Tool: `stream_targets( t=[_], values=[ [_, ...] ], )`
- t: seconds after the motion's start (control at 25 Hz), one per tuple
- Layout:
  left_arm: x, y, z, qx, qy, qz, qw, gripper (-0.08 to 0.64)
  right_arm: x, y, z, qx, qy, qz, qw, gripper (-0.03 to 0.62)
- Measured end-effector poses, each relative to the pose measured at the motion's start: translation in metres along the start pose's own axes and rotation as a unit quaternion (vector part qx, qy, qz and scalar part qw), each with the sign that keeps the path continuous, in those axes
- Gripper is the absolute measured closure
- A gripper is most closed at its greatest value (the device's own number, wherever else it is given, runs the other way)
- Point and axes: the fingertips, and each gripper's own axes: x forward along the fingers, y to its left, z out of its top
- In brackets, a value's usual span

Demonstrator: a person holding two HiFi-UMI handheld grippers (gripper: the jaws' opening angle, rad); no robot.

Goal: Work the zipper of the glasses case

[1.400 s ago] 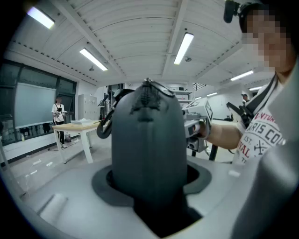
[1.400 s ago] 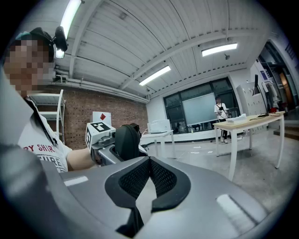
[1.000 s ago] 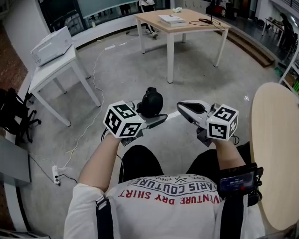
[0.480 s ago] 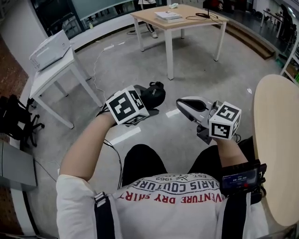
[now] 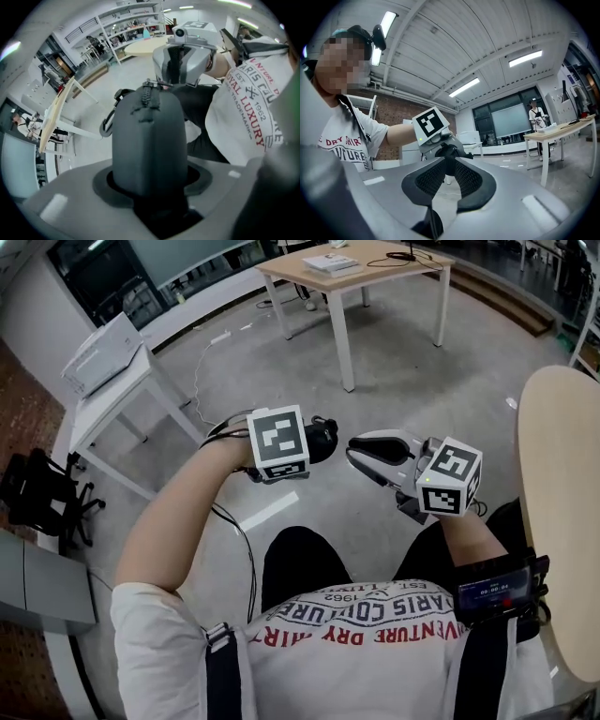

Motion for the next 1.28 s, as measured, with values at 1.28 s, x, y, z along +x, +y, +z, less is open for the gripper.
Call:
stream_targets(
  t=[1.28],
  values=[
    [0.015,-0.037,0.008,0.043,0.027,-0.078,0.9956,0.313,0.005,0.006,-0.009,-0.005,-0.007,0.004,1.000,0.563]
  ],
)
